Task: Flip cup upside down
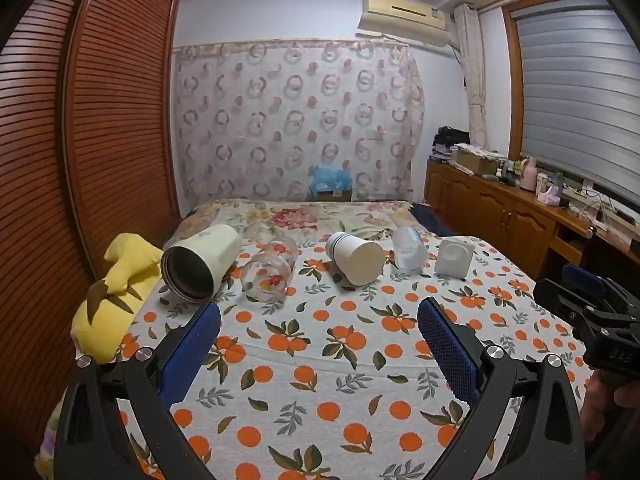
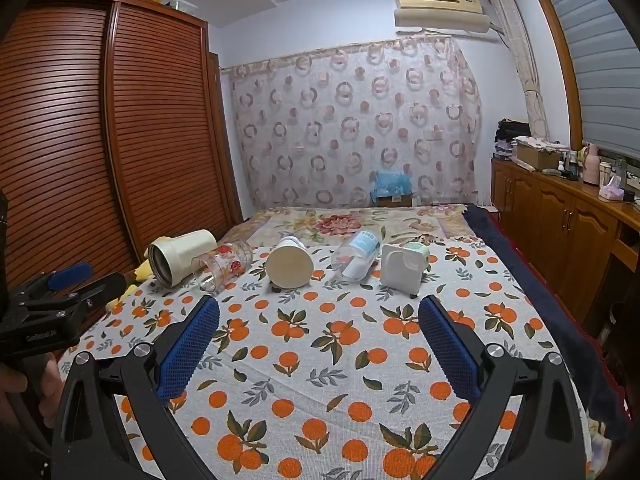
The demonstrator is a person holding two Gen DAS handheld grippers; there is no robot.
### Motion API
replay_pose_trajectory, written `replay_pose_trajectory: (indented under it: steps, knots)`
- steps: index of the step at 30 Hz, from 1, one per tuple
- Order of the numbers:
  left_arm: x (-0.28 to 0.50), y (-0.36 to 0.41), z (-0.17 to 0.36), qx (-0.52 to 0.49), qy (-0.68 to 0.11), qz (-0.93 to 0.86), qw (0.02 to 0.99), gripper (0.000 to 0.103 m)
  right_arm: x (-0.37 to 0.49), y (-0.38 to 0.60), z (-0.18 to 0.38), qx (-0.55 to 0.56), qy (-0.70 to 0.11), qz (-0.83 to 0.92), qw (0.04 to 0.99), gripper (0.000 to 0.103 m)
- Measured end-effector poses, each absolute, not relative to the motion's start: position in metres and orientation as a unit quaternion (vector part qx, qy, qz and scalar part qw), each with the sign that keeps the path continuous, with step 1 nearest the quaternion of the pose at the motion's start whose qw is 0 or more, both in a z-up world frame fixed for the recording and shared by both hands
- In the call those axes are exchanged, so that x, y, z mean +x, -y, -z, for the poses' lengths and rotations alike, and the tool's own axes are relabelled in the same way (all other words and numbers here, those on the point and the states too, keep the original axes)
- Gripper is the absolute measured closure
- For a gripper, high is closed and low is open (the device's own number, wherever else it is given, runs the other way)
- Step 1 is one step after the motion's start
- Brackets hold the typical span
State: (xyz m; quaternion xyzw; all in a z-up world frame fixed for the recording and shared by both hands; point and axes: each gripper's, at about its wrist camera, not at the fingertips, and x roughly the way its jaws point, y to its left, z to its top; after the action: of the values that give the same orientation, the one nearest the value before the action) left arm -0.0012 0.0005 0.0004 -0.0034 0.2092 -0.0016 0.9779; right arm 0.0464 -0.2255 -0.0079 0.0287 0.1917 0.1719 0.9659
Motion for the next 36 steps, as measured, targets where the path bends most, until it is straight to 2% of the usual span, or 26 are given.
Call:
replay_pose_trajectory:
  steps: [36]
  knots:
    - [-0.0026,0.0013,-0.0059,-0.004,-0.205,0.000,0.979,0.008,0.0460,0.2246,0.0069,0.027,-0.189,-0.173,0.966,0.003]
